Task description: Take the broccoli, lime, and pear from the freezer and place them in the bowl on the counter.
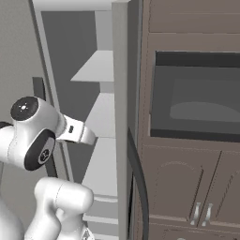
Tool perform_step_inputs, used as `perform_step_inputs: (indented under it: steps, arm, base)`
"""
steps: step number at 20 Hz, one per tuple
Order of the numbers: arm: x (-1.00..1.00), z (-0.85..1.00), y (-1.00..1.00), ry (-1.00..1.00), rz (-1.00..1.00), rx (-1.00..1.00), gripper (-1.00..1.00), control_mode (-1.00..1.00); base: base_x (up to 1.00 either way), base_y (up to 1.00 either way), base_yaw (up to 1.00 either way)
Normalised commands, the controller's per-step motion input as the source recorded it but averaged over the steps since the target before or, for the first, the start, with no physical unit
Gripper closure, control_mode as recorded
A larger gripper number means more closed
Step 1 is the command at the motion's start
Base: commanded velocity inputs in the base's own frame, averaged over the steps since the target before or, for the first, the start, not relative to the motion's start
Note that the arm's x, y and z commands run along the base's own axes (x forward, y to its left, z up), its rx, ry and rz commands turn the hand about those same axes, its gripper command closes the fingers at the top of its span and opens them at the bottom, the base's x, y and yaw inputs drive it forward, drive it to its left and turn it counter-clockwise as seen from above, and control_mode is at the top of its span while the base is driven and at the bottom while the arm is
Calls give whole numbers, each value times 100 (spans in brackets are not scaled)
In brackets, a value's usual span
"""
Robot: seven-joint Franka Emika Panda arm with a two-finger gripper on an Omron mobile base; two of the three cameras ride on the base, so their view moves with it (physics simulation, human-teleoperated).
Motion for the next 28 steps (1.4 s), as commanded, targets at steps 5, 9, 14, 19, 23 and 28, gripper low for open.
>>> perform_step_inputs:
  steps: [5, 9, 14, 19, 23, 28]
  arm:
    - [-74, 51, 22, 2, 0, -1, 100, -100]
    - [-59, 39, 0, 0, 0, 0, 100, -100]
    - [-58, 24, 0, 0, 0, 0, 100, -100]
    - [-12, 0, 0, 0, 0, 0, 100, 100]
    - [0, 0, 0, 0, 0, 0, 100, 100]
    - [0, 0, 0, 0, 0, 0, 100, 100]
  base:
    - [0, 0, 0]
    - [0, 0, 0]
    - [0, 0, 0]
    - [-65, 25, 0]
    - [-71, 95, 1]
    - [-27, 100, 10]
